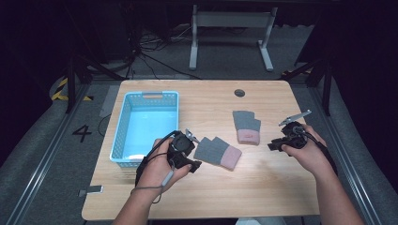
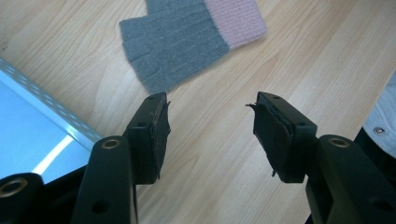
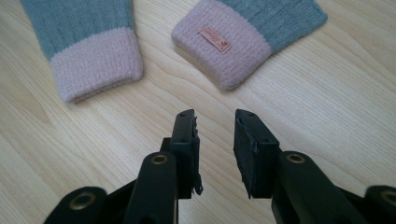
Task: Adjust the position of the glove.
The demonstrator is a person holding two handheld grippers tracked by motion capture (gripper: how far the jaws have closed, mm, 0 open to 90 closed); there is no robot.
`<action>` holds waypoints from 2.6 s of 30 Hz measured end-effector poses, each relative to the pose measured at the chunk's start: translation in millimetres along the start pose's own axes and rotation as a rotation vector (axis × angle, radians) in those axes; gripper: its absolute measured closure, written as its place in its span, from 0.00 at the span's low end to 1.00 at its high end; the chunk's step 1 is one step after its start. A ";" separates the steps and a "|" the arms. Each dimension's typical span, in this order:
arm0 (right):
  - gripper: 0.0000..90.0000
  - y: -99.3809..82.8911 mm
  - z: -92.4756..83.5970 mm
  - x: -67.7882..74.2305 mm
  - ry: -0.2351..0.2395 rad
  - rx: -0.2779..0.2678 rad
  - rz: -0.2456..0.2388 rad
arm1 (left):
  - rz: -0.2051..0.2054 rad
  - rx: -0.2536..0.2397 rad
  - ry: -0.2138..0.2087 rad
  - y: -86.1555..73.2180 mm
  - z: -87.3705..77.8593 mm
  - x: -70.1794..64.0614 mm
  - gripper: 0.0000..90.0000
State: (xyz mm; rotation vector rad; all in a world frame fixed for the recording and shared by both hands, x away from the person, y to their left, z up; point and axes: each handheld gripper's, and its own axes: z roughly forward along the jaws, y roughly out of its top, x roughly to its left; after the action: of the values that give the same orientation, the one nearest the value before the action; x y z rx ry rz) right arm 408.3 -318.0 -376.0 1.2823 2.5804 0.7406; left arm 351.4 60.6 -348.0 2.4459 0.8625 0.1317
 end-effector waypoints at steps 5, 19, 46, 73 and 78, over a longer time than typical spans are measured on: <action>0.76 -0.6 1.3 0.3 0.008 -0.001 0.004 | -0.002 -0.008 0.005 -0.1 -1.3 0.8 0.51; 0.73 2.1 -3.8 3.3 0.010 -0.028 0.009 | -0.016 -0.023 0.003 -1.7 -3.5 0.8 0.49; 0.61 67.7 39.3 73.4 0.112 0.031 -0.172 | -0.047 -0.060 -0.005 -6.4 -15.7 7.4 0.46; 0.56 88.9 116.9 97.3 0.087 0.155 -0.253 | -0.052 -0.056 -0.020 -7.4 -14.4 10.2 0.45; 0.56 89.1 122.0 99.6 0.069 0.168 -0.261 | -0.057 -0.056 -0.022 -7.7 -13.5 11.0 0.44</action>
State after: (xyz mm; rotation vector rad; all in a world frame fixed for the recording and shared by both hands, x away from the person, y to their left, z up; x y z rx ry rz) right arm 452.8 -151.1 -429.9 0.9462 2.8427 0.5378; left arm 352.3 78.5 -341.4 2.3644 0.9057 0.1069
